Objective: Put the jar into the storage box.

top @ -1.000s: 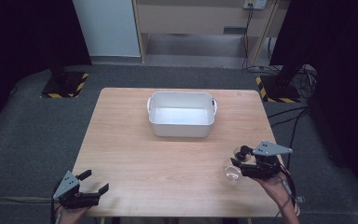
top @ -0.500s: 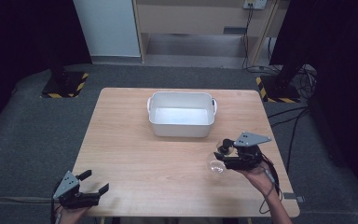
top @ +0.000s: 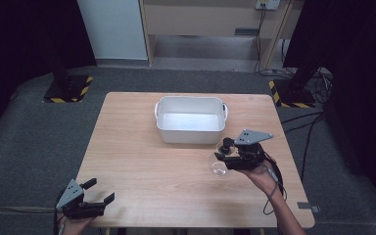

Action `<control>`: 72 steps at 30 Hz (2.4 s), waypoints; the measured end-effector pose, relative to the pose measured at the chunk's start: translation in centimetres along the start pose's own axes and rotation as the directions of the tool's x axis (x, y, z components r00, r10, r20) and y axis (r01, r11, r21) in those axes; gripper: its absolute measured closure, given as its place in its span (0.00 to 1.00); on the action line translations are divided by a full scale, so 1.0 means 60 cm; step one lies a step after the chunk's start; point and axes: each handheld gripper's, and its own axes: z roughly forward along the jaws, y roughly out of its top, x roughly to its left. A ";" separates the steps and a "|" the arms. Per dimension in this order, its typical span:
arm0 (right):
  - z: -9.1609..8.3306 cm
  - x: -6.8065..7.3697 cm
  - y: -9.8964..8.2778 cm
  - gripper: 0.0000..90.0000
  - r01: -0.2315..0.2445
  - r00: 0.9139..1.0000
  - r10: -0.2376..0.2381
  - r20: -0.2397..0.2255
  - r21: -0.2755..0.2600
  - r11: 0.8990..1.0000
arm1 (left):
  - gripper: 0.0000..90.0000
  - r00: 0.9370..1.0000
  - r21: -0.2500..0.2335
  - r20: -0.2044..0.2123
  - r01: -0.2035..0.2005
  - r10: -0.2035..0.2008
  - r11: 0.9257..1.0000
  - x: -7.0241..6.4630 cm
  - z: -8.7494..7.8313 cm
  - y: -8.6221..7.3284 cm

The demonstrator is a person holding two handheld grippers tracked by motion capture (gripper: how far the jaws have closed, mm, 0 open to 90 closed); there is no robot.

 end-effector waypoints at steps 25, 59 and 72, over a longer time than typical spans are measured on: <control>0.027 -0.009 0.142 0.41 0.039 0.999 -0.039 -0.006 -0.040 0.998 | 0.00 1.000 -0.006 0.002 0.019 -0.019 1.000 0.002 0.000 -0.001; 0.176 -0.095 0.250 0.41 -0.070 0.990 0.072 0.119 -0.020 0.997 | 0.00 1.000 -0.008 -0.001 0.018 -0.018 1.000 0.003 -0.001 -0.002; 0.258 -0.124 0.202 0.41 -0.108 0.976 0.107 0.192 -0.001 0.994 | 0.00 1.000 -0.007 0.001 0.016 -0.016 1.000 0.001 0.000 -0.002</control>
